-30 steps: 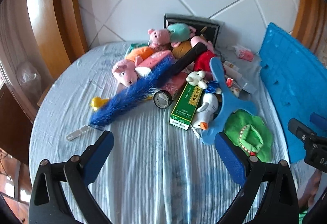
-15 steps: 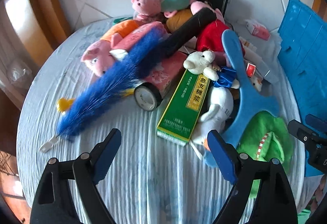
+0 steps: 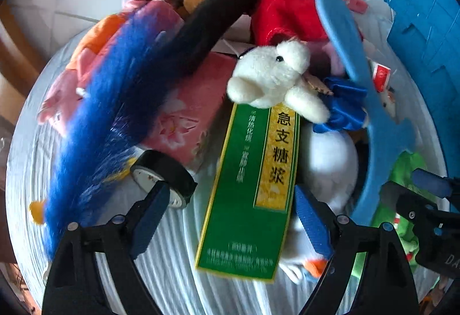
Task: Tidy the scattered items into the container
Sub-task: 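Grasp the green syrup box with the left tool while the right tool grasps the blue foam toy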
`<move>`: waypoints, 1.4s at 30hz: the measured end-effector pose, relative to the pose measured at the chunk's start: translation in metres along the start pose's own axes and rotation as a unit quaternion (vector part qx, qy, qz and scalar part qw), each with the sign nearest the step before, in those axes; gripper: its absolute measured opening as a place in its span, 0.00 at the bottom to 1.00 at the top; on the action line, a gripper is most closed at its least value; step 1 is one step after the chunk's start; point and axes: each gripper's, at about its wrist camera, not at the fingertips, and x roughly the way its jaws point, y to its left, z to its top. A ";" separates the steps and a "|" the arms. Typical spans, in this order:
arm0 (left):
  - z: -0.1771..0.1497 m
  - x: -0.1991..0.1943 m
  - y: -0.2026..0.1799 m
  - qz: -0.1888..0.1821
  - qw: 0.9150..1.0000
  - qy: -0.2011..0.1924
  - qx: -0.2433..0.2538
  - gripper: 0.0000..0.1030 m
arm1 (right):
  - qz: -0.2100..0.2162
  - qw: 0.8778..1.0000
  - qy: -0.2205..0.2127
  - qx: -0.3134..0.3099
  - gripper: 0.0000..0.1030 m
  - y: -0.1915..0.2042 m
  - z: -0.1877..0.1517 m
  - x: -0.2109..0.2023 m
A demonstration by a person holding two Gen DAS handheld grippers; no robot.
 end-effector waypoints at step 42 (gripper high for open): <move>-0.073 -0.190 0.003 0.047 0.981 -0.179 -0.062 0.50 | 0.055 0.979 -0.167 -0.103 0.39 0.053 -0.012 -0.140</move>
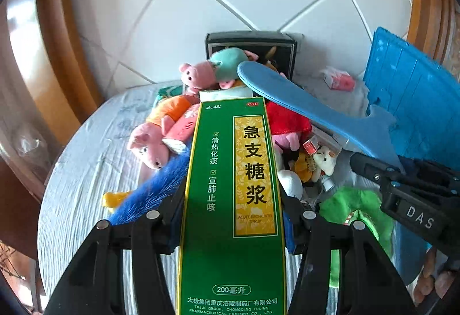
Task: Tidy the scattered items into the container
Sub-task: 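Grasp the green syrup box with the left tool while the right tool grasps the blue foam toy, then carry the syrup box and blue foam toy over the blue crate with both tools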
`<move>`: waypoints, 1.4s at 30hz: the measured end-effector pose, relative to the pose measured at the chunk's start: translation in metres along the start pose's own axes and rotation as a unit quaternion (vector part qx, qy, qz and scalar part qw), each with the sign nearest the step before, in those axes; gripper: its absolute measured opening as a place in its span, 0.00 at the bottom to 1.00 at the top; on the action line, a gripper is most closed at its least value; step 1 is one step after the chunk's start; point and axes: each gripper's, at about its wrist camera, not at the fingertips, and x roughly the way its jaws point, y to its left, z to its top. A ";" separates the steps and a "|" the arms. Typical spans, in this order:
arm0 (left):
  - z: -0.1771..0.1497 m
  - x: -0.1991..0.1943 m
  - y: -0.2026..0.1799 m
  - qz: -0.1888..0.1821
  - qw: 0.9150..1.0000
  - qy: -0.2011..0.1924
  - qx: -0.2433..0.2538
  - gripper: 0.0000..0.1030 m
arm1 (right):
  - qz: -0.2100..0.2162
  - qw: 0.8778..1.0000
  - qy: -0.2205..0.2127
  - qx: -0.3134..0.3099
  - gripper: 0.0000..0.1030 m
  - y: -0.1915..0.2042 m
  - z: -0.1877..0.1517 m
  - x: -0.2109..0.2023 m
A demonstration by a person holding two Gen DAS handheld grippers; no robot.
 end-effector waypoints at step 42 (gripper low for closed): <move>0.049 -0.163 -0.238 -0.118 0.980 -0.145 0.064 0.50 | -0.170 0.966 -0.191 -0.028 0.39 -0.159 0.014 -0.297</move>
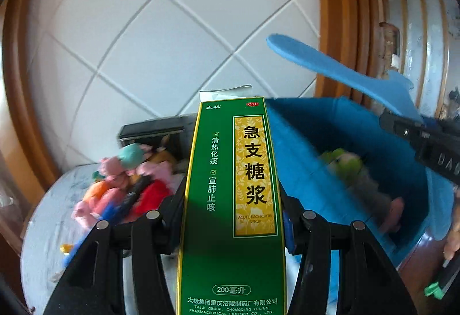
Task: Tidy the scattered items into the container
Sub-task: 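Carry the syrup box and blue foam toy over the blue crate with both tools, then open the left tool to drop the syrup box while the right tool drops the foam toy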
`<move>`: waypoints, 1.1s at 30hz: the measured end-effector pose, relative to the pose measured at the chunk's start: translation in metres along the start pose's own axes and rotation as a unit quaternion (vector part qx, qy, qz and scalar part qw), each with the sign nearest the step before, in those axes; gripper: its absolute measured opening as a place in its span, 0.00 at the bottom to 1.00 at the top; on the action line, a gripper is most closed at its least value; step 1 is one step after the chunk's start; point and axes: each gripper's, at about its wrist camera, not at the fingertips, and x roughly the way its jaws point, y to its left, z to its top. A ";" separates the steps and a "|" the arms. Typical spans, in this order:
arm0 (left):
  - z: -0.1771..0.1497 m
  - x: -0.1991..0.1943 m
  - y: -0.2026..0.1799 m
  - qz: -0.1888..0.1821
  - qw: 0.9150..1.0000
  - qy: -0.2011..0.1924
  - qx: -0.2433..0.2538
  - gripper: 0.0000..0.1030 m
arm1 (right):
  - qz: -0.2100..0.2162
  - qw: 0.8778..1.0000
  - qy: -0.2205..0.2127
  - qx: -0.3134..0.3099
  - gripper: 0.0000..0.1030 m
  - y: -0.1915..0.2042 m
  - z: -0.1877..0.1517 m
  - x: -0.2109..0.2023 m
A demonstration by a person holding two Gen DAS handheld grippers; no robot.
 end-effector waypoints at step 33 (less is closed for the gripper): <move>-0.004 0.251 -0.233 0.038 0.943 0.332 0.011 0.67 | 0.002 0.933 0.324 -0.155 0.91 -0.204 -0.098 0.251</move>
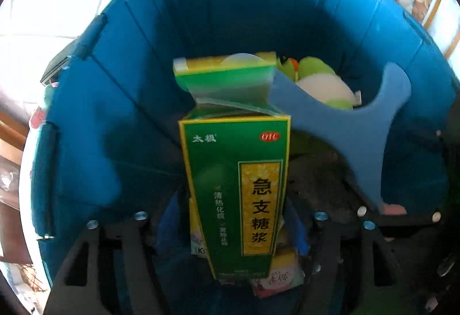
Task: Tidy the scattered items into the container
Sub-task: 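Open the left tool to drop the syrup box while the right tool drops the foam toy, then withdraw both tools from the crate back toward the toy pile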
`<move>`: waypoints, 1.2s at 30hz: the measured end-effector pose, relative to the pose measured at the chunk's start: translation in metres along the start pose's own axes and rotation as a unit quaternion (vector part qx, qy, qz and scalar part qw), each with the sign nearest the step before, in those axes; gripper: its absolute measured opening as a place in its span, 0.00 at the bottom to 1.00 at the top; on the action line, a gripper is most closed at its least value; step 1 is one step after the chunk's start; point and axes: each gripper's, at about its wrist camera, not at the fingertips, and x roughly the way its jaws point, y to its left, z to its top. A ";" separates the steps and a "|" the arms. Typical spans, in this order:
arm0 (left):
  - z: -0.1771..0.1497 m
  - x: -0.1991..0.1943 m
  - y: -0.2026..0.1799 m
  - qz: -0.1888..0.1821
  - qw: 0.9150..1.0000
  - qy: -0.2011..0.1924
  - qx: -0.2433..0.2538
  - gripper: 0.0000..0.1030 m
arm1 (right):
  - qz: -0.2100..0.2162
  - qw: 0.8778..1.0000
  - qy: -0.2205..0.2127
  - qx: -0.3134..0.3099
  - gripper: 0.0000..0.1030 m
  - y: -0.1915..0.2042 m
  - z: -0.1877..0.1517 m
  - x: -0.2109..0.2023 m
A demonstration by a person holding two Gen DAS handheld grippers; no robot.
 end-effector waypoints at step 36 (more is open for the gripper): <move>-0.097 -0.165 0.033 -0.017 0.967 -0.247 -0.054 0.80 | 0.078 0.978 -0.185 0.062 1.00 -0.028 -0.077 -0.142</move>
